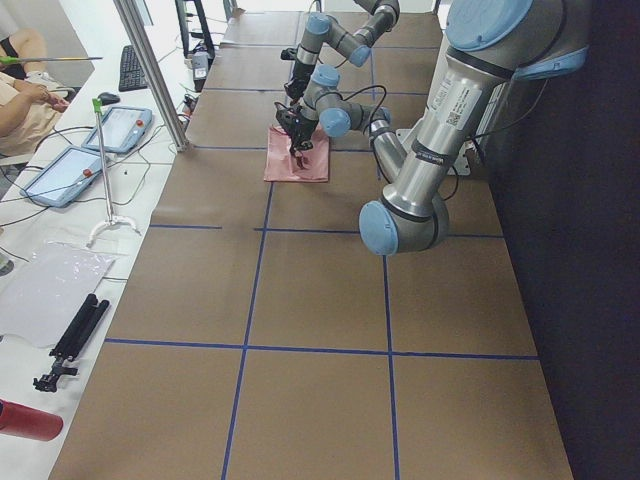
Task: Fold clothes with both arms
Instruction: 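Lift the near edge with both grippers and fold it away from the robot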
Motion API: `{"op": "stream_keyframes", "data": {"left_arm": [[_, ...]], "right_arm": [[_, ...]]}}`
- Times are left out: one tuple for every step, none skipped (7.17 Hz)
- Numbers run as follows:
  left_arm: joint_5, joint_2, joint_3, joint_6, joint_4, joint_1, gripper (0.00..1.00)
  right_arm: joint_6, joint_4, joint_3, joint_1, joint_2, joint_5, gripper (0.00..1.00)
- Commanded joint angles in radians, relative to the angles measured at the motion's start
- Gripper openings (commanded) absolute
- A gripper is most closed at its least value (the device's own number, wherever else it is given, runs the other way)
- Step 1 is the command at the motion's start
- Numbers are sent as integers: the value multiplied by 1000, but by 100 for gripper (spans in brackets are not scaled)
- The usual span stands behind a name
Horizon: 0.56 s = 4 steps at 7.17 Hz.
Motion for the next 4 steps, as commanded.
{"op": "stream_keyframes", "data": {"left_arm": [[2, -7, 28, 6, -10, -2, 0], [3, -10, 31, 8, -11, -2, 0], [50, -10, 93, 8, -71, -2, 0], [58, -33, 235, 67, -209, -23, 0]], "right_arm": [[-3, 2, -81, 2, 55, 0, 0], [-6, 2, -92, 8, 61, 0, 0], [-59, 4, -123, 17, 61, 1, 0], [-187, 23, -252, 27, 124, 1, 0]]}}
